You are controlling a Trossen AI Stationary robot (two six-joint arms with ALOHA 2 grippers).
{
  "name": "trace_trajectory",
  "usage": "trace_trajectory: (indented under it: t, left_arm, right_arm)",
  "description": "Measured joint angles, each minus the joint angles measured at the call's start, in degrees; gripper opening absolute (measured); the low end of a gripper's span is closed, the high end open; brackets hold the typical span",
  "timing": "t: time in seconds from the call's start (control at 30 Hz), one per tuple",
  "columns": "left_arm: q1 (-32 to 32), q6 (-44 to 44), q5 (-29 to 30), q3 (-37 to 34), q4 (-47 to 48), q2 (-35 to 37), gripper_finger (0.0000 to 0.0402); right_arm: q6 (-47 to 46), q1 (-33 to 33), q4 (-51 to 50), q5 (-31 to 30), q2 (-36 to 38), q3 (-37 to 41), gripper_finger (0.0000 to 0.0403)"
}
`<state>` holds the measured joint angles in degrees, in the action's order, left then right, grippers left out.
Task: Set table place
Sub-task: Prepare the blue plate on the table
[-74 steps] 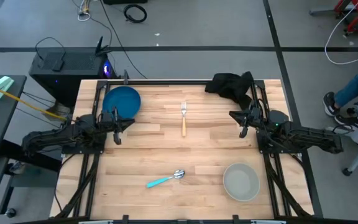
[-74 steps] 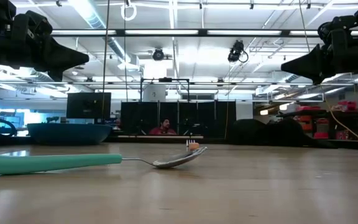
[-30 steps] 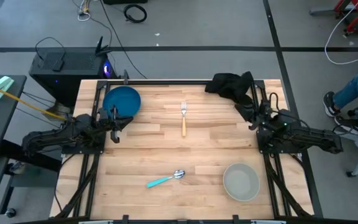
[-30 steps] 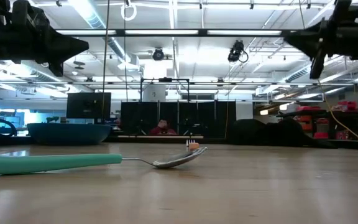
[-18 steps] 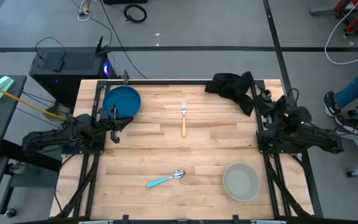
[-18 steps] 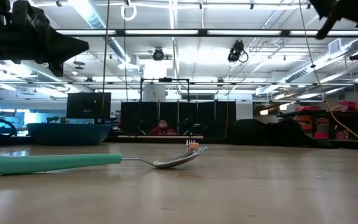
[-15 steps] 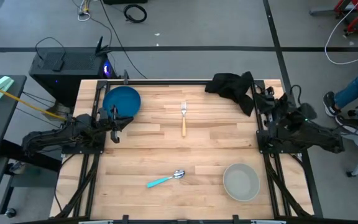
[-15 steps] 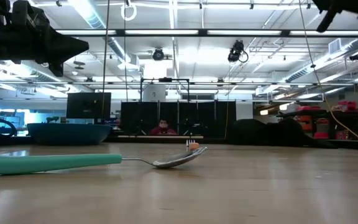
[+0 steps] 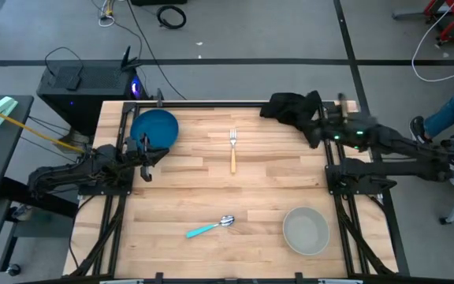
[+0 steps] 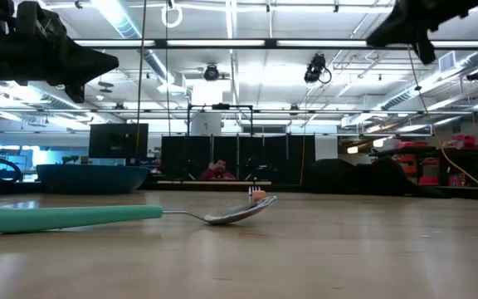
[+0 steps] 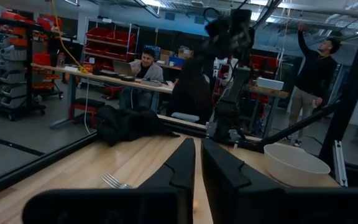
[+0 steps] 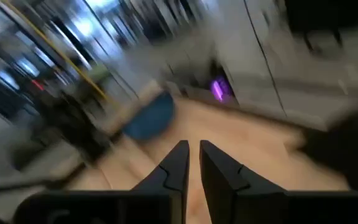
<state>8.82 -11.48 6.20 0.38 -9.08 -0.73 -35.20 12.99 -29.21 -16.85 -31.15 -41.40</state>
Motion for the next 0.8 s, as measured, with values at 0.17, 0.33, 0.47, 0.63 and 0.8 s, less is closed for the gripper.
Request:
trace_trajectory:
  t: [0.17, 0.33, 0.47, 0.63, 0.8]
  left_arm:
    - [0.36, -0.01, 4.54, 1.05, -4.12, -0.01, 0.0025]
    - [2.69, 12.11, 13.76, 8.24, -8.44, 0.02, 0.0024]
    - [5.86, 21.43, 22.88, 15.3, -8.09, -0.79, 0.0023]
    - [9.91, 28.25, 26.18, 25.74, -0.97, -6.82, 0.0024]
    - [13.36, 25.03, 25.87, 38.38, 21.77, -19.7, 0.0019]
  right_arm:
    - [-1.06, 0.0, -8.94, -0.51, -8.67, 0.19, 0.0046]
    - [-1.24, 0.02, -8.92, -0.95, -15.67, 0.63, 0.0046]
    - [-1.13, 0.0, -8.42, -1.15, -19.39, 0.69, 0.0046]
    - [0.2, 0.02, -8.42, -3.5, -21.29, 0.69, 0.0046]
    - [1.47, 0.0, -8.05, -4.23, -21.22, 0.69, 0.0046]
